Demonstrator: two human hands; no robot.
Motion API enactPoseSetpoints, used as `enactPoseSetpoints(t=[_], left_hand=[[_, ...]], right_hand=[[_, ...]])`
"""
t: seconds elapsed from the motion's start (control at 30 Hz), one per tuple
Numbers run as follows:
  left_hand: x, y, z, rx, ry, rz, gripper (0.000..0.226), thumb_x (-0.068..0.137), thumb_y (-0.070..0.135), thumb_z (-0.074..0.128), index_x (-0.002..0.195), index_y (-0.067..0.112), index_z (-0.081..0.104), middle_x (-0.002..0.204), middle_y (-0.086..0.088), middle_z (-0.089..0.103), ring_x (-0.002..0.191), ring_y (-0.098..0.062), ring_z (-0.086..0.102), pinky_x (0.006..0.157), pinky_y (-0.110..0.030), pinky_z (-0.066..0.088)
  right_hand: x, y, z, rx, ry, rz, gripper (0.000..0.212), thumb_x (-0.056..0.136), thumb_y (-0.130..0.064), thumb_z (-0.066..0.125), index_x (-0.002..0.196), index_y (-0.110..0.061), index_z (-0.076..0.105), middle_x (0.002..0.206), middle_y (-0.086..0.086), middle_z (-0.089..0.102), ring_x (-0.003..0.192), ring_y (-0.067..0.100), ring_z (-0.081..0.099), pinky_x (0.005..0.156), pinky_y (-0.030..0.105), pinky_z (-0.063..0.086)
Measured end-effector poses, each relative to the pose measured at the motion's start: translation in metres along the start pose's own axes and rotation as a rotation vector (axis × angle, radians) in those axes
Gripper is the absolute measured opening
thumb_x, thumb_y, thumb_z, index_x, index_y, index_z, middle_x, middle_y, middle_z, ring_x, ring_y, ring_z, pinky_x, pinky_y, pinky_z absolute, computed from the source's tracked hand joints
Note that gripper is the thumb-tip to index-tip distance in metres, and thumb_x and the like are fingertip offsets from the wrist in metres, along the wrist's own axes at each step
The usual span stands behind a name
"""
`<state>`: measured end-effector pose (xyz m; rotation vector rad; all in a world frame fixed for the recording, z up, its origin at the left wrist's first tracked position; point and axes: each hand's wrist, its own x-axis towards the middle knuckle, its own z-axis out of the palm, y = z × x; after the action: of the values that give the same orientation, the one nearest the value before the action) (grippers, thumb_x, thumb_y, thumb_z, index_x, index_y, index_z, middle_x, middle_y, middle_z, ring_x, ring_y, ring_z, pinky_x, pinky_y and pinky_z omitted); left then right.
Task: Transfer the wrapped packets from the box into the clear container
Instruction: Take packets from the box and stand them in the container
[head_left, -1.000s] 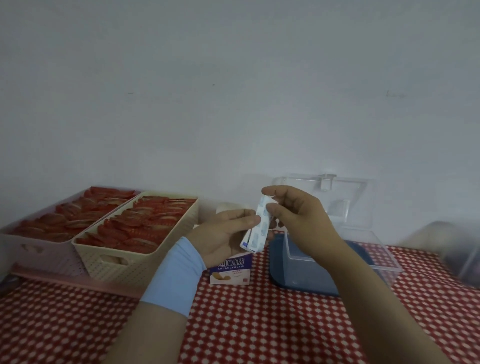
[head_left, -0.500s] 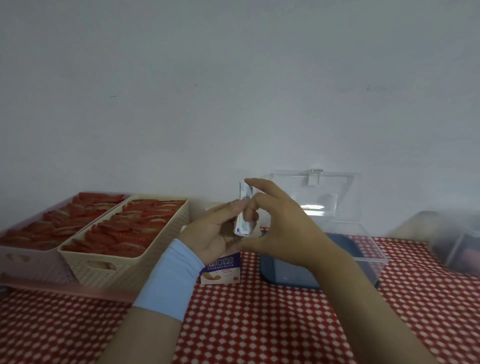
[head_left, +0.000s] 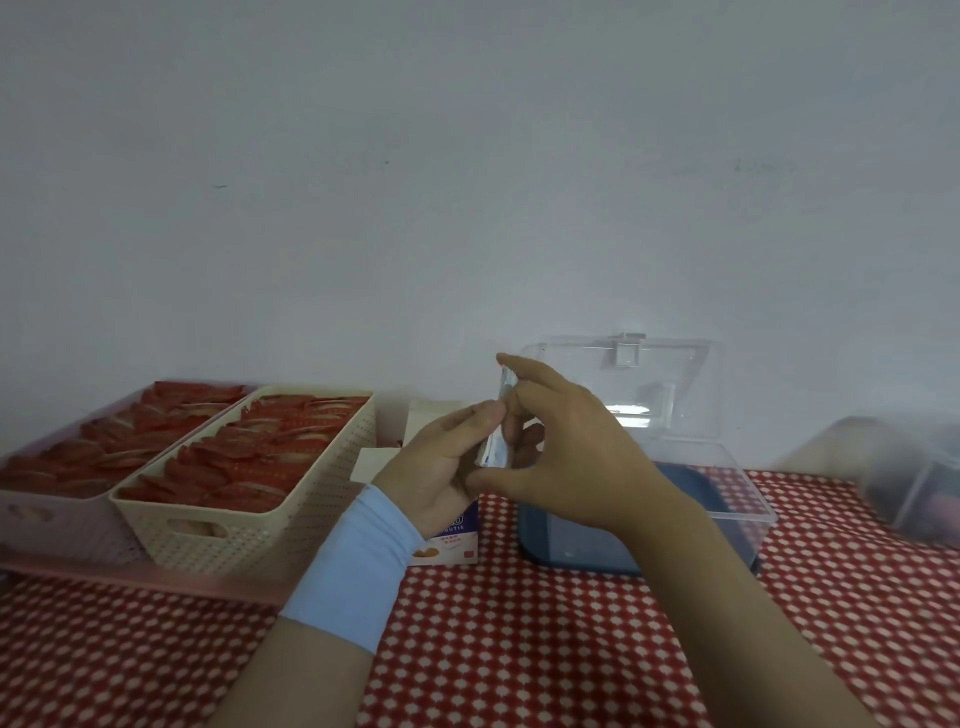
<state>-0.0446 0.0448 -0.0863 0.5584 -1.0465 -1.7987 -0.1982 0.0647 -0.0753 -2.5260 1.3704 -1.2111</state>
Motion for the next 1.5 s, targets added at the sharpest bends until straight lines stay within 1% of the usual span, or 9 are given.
enactPoseSetpoints(t=[0.13, 0.2, 0.27, 0.4, 0.67, 1.1, 1.2, 1.33, 1.5], left_hand=[[0.003, -0.004, -0.004, 0.035, -0.006, 0.002, 0.023, 0.083, 0.015, 0.061, 0.098, -0.002, 0.062, 0.087, -0.014, 0.07, 0.078, -0.02, 0.073, 0.064, -0.027, 0.058], [0.002, -0.007, -0.004, 0.056, -0.021, 0.001, 0.024, 0.084, 0.015, 0.061, 0.1, -0.003, 0.062, 0.098, -0.017, 0.071, 0.089, -0.023, 0.073, 0.07, -0.03, 0.059], [0.0, -0.007, -0.002, 0.091, -0.033, -0.015, 0.028, 0.083, 0.017, 0.062, 0.103, -0.003, 0.063, 0.103, -0.017, 0.072, 0.091, -0.024, 0.073, 0.073, -0.032, 0.06], [-0.007, -0.004, 0.008, 0.155, -0.06, -0.032, 0.023, 0.078, 0.017, 0.061, 0.095, 0.002, 0.06, 0.094, -0.01, 0.076, 0.081, -0.024, 0.075, 0.065, -0.031, 0.061], [-0.019, 0.004, 0.015, 0.198, -0.13, -0.094, 0.043, 0.086, 0.023, 0.057, 0.121, -0.001, 0.057, 0.099, -0.014, 0.074, 0.082, -0.024, 0.073, 0.067, -0.032, 0.06], [-0.036, 0.003, 0.022, -0.036, -0.039, -0.067, 0.037, 0.082, 0.02, 0.059, 0.117, 0.008, 0.062, 0.106, -0.016, 0.074, 0.086, -0.024, 0.075, 0.063, -0.031, 0.061], [-0.033, 0.004, 0.018, -0.118, 0.001, -0.066, 0.034, 0.082, 0.017, 0.06, 0.113, 0.003, 0.064, 0.1, -0.018, 0.075, 0.082, -0.023, 0.075, 0.065, -0.031, 0.062], [-0.027, 0.008, 0.011, -0.095, -0.003, -0.054, 0.034, 0.082, 0.02, 0.062, 0.109, 0.0, 0.068, 0.1, -0.017, 0.074, 0.084, -0.022, 0.074, 0.071, -0.031, 0.062], [-0.022, 0.003, 0.004, 0.023, -0.022, -0.032, 0.031, 0.09, 0.026, 0.061, 0.11, 0.007, 0.074, 0.11, -0.016, 0.071, 0.1, -0.027, 0.071, 0.077, -0.036, 0.061]], right_hand=[[-0.001, 0.002, -0.005, 0.13, -0.076, 0.033, 0.038, 0.067, -0.043, 0.088, 0.078, -0.018, 0.061, 0.11, -0.011, 0.062, 0.092, 0.006, 0.065, 0.078, 0.022, 0.055], [-0.005, 0.003, -0.011, 0.377, -0.129, 0.146, 0.025, 0.079, -0.031, 0.081, 0.085, -0.015, 0.063, 0.105, -0.006, 0.063, 0.098, 0.008, 0.065, 0.08, 0.017, 0.054], [-0.006, 0.006, -0.014, 0.627, -0.082, 0.284, 0.011, 0.091, -0.02, 0.068, 0.1, -0.019, 0.062, 0.11, 0.001, 0.066, 0.103, 0.015, 0.066, 0.082, 0.025, 0.057], [-0.006, 0.009, -0.024, 0.655, 0.018, 0.443, 0.031, 0.098, -0.007, 0.059, 0.125, -0.02, 0.062, 0.095, 0.002, 0.072, 0.092, 0.014, 0.071, 0.086, 0.031, 0.056], [-0.012, -0.002, -0.043, 0.657, -0.032, 0.479, 0.015, 0.098, -0.017, 0.063, 0.095, -0.007, 0.074, 0.087, 0.008, 0.075, 0.081, 0.021, 0.068, 0.097, 0.052, 0.053], [0.0, -0.026, -0.044, 0.631, -0.006, 0.48, 0.019, 0.093, -0.009, 0.069, 0.11, -0.014, 0.074, 0.091, 0.009, 0.076, 0.076, 0.015, 0.07, 0.089, 0.042, 0.059], [-0.002, -0.026, -0.041, 0.478, 0.006, 0.443, 0.034, 0.089, -0.02, 0.073, 0.122, -0.023, 0.064, 0.112, -0.006, 0.07, 0.099, 0.007, 0.067, 0.094, 0.033, 0.052], [-0.011, -0.029, -0.046, 0.252, -0.135, 0.236, 0.037, 0.071, -0.039, 0.086, 0.092, -0.034, 0.056, 0.149, -0.024, 0.04, 0.137, 0.0, 0.038, 0.109, 0.028, 0.033], [-0.002, -0.032, -0.043, 0.007, -0.254, 0.112, 0.049, 0.055, -0.043, 0.094, 0.081, -0.032, 0.054, 0.159, -0.022, 0.028, 0.134, -0.002, 0.039, 0.101, 0.022, 0.043]])
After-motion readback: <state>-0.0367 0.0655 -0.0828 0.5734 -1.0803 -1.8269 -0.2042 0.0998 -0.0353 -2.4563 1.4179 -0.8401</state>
